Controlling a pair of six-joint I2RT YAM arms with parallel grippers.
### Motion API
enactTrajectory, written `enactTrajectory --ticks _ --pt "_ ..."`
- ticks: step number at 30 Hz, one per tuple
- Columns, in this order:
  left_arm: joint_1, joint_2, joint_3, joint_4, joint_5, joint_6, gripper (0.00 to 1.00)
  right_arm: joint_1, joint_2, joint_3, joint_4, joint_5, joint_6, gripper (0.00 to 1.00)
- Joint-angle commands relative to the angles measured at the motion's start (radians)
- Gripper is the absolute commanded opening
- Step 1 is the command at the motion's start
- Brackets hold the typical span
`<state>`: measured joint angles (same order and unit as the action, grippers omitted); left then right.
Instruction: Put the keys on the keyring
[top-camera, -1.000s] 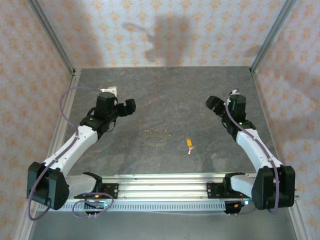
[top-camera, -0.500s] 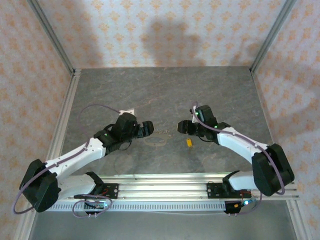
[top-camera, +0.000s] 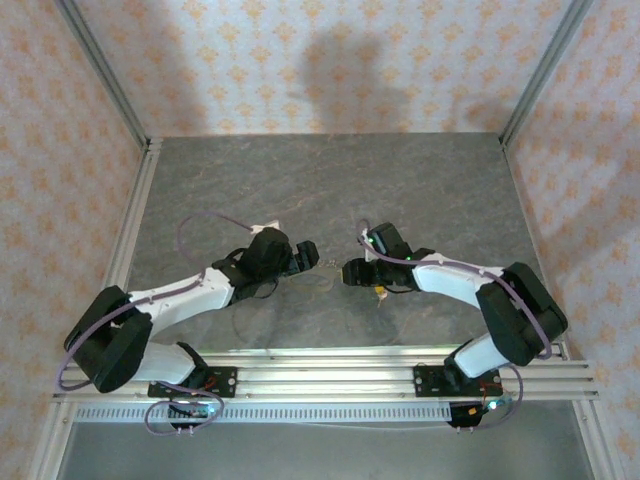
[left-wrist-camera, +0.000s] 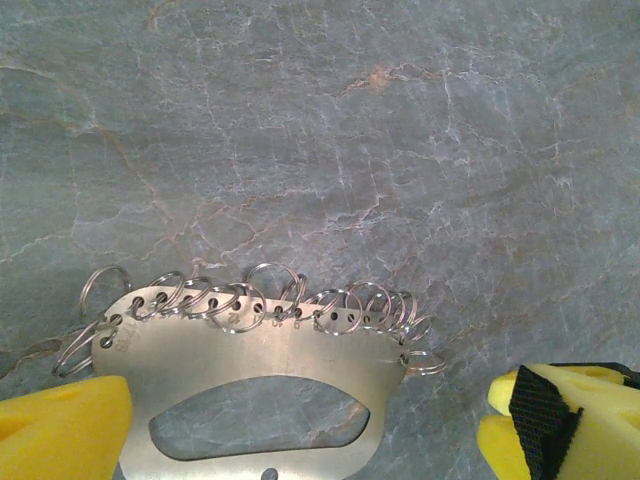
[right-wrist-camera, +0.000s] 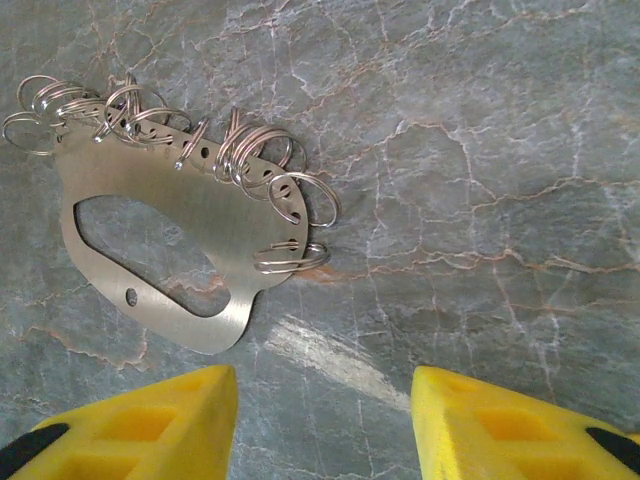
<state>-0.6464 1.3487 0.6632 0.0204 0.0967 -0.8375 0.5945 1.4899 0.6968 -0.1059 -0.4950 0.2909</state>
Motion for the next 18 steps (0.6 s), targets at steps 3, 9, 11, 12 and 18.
enactTrajectory --ticks 3,9,11,12,18 --pt "0.007 0.036 0.008 0.061 -0.017 -0.005 0.99 0.005 0.033 0.019 0.051 0.026 -0.012 0.5" --pt "0.041 0.077 0.01 0.102 0.012 -0.01 0.99 0.005 0.074 0.045 0.066 0.027 -0.017 0.52" --pt "0.049 0.088 0.015 0.106 0.017 -0.006 0.99 0.004 0.085 0.053 0.071 0.021 -0.016 0.52" --pt "0.054 0.093 0.017 0.107 0.017 -0.003 0.99 0.005 0.091 0.059 0.073 0.021 -0.015 0.52" --pt "0.082 0.139 0.033 0.123 0.034 0.009 0.99 0.005 0.123 0.08 0.097 -0.004 -0.005 0.52"
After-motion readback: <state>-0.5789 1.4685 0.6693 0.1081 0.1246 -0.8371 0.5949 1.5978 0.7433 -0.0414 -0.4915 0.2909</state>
